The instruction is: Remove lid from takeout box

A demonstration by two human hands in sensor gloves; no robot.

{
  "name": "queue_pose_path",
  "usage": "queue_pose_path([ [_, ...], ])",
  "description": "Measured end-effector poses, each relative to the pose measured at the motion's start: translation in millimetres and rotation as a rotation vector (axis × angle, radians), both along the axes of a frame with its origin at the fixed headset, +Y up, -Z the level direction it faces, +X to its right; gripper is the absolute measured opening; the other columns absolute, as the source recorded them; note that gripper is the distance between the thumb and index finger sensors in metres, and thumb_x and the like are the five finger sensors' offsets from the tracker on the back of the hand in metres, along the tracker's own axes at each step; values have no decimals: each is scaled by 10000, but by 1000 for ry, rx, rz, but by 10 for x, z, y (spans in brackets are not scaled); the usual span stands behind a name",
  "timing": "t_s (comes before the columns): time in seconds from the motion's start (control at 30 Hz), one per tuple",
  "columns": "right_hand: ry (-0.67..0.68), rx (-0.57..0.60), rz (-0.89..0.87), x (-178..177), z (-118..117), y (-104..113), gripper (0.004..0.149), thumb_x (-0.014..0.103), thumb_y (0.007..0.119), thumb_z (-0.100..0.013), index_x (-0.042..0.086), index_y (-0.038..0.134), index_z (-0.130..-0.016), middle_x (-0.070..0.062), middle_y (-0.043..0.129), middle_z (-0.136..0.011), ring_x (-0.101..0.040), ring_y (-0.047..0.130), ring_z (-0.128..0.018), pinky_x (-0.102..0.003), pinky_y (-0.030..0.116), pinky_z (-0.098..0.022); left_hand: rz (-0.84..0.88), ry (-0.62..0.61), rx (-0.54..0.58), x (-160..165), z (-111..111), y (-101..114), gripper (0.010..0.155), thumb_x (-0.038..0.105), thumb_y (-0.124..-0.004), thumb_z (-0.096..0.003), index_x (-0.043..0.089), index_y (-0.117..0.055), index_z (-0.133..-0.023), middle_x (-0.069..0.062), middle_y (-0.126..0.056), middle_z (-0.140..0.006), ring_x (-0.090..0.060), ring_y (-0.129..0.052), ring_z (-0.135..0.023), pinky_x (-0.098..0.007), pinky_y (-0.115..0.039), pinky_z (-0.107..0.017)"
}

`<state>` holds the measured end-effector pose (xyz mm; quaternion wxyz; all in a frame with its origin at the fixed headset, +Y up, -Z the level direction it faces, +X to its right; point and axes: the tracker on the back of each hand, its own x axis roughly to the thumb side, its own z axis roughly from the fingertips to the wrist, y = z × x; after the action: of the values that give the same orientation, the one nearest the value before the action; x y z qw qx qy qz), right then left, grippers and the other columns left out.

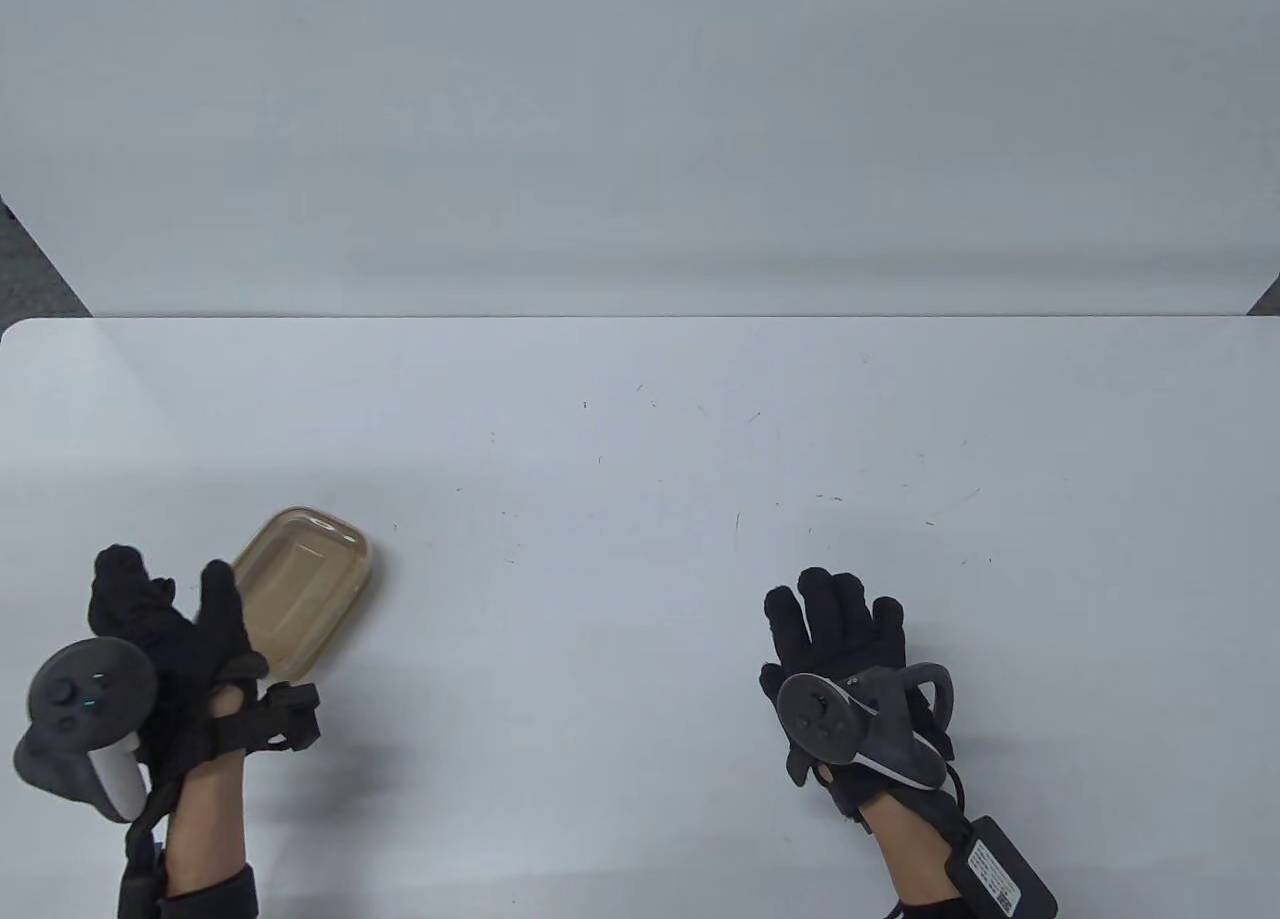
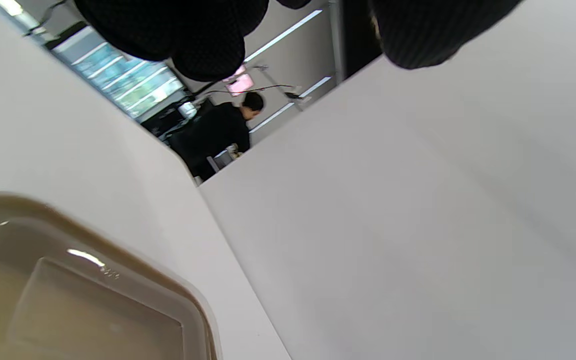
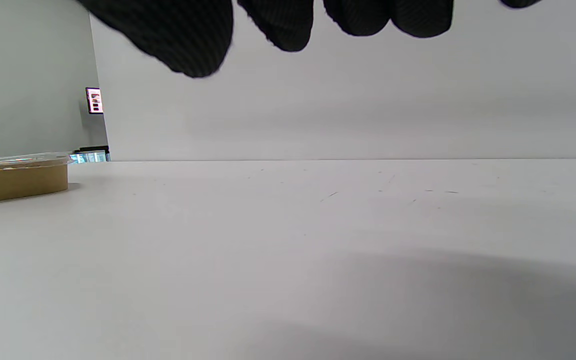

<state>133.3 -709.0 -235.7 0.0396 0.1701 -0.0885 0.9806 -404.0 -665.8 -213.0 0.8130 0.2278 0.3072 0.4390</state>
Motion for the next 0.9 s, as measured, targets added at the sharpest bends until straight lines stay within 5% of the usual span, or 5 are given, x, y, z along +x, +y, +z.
queue_pose_path([
  [0.2,-7,-2,1,8,-2,1,723,429,724,-486,100,486,-1084,-264,412,-1124,-571,511,-962,-792,506,-636,168,37,-277,-329,-123,-490,866,474,-783,-468,60,-351,-1094,-309,-492,-1035,-424,-767,-793,-579,-703,-543],
  [0.37,-23,-26,9,22,-12,-14,724,431,724,-486,98,488,-1084,-268,407,-1124,-573,511,-960,-789,510,-636,181,-69,-576,-342,-267,-862,874,478,-784,-472,48,-350,-1098,-301,-573,-1006,-378,-867,-696,-532,-769,-479],
  [0.5,-25,-39,10,24,-10,-10,725,432,722,-488,98,484,-1086,-270,403,-1124,-573,509,-961,-789,509,-637,249,-65,-605,-400,-277,-1016,806,402,-789,-482,39,-404,-1090,-261,-716,-914,-341,-938,-603,-512,-815,-418],
  [0.67,-25,-45,9,25,-12,-9,724,431,722,-488,98,484,-1085,-271,405,-1124,-572,514,-960,-786,515,-637,407,-57,-498,-465,-253,-1106,708,357,-812,-475,2,-567,-1036,-187,-937,-654,-234,-1038,-318,-475,-896,-271],
  [0.9,-35,-51,-42,46,-10,10,722,425,725,-486,99,486,-1084,-273,409,-1122,-574,522,-957,-786,518,-636,456,-113,-280,-336,-269,-900,710,357,-832,-458,-18,-600,-1014,-196,-942,-584,-205,-1022,-251,-462,-902,-245],
])
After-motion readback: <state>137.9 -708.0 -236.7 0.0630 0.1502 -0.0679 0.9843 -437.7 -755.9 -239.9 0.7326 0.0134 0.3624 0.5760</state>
